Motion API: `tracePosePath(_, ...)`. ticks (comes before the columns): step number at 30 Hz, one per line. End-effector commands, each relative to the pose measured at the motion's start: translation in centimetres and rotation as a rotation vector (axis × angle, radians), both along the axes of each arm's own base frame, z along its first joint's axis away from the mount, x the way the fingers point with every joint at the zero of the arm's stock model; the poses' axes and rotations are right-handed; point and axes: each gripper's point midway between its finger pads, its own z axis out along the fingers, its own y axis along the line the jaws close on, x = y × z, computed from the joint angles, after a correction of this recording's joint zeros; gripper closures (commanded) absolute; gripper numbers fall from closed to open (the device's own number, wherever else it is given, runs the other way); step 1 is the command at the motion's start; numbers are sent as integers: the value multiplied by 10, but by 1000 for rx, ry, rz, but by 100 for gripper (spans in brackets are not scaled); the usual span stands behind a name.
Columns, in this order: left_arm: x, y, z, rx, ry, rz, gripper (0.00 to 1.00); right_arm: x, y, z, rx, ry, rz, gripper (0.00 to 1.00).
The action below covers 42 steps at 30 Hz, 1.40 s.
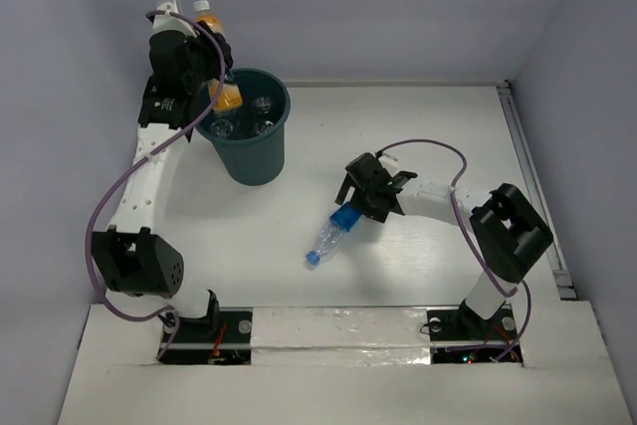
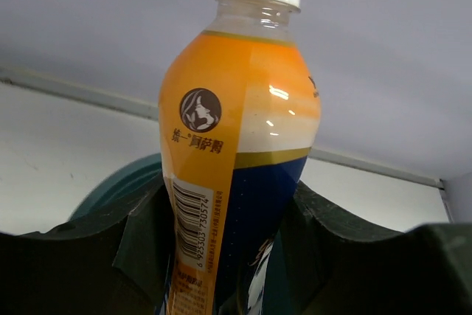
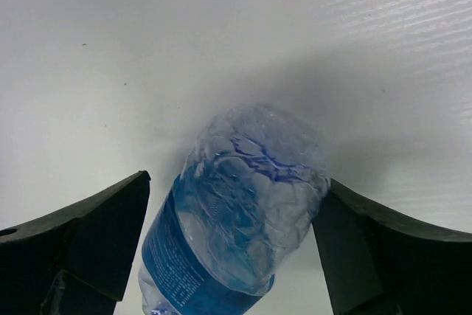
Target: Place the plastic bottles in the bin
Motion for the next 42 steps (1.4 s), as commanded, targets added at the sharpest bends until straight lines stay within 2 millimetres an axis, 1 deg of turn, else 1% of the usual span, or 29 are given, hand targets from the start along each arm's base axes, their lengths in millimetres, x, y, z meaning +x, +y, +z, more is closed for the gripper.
tracePosePath(1,10,0,-6,0,-28,11,52,13,3,14,-32,-42,20,11)
tracePosePath(2,12,0,-18,-6,-17,12,48,15,2,16,-32,-52,19,20)
tracePosePath(4,8,0,-25,-7,-16,10,35,17,2,26,-28,-77,22,28)
tracePosePath(5,7,0,-42,-7,11,9,32,19,2,30,-31,-89,21,33)
tracePosePath(7,3,0,-43,-12,-2,8,22,25,4,45,-27,-120,26,45)
tracePosePath(8,1,0,-48,-11,5,8,20,26,2,48,-44,-127,32,60)
tracePosePath(9,0,-1,-48,-13,4,3,18,28,2,53,-42,-139,32,68)
tracePosePath(12,-7,-3,-38,-14,-20,-12,10,35,4,83,-13,-213,34,82)
tracePosePath(13,-11,-3,-29,-16,-39,-16,7,36,4,92,-5,-237,37,82)
tracePosePath(14,-13,-5,-23,-19,-48,-26,7,39,4,112,12,-283,43,83)
tracePosePath(17,-26,-6,0,-35,-91,-37,6,42,6,149,42,-363,74,85)
tracePosePath(18,-30,-7,2,-38,-89,-42,6,43,10,180,91,-416,83,88)
tracePosePath(19,-38,-7,11,-44,-105,-44,6,45,13,196,114,-448,89,89)
tracePosePath(21,-47,-8,17,-61,-108,-51,6,48,18,234,163,-521,109,89)
tracePosePath(22,-58,-8,28,-73,-130,-56,7,53,24,272,214,-588,107,89)
tracePosePath(24,-70,-16,24,-123,-119,-92,8,59,34,312,277,-666,122,88)
tracePosePath(25,-82,-17,33,-144,-141,-105,10,66,42,344,324,-724,121,88)
tracePosePath(26,-89,-19,31,-168,-138,-115,11,71,48,360,345,-755,126,88)
tracePosePath(27,-93,-24,13,-222,-97,-128,12,76,56,380,391,-804,136,88)
tracePosePath(28,-107,-25,19,-248,-115,-134,14,87,68,401,423,-846,136,87)
tracePosePath(29,-111,-26,0,-269,-79,-135,16,94,74,413,440,-872,139,87)
tracePosePath(30,-117,-25,-6,-305,-61,-122,17,101,81,424,459,-897,135,87)
tracePosePath(32,-134,-20,-5,-328,-75,-100,19,122,101,444,506,-942,126,86)
tracePosePath(33,-139,-16,-18,-329,-30,-67,20,128,107,453,532,-968,125,86)
tracePosePath(35,-149,-13,-15,-325,-23,-44,20,147,123,465,567,-1012,112,85)
tracePosePath(36,-153,-13,-21,-320,3,-37,20,154,125,470,568,-1034,94,85)
tracePosePath(39,-170,-18,-19,-325,3,-59,20,175,136,473,557,-1098,70,84)
tracePosePath(40,-178,-18,-14,-329,-13,-64,20,181,139,471,547,-1113,68,84)
tracePosePath(42,-187,-14,-18,-315,5,-47,20,189,144,461,509,-1134,83,82)
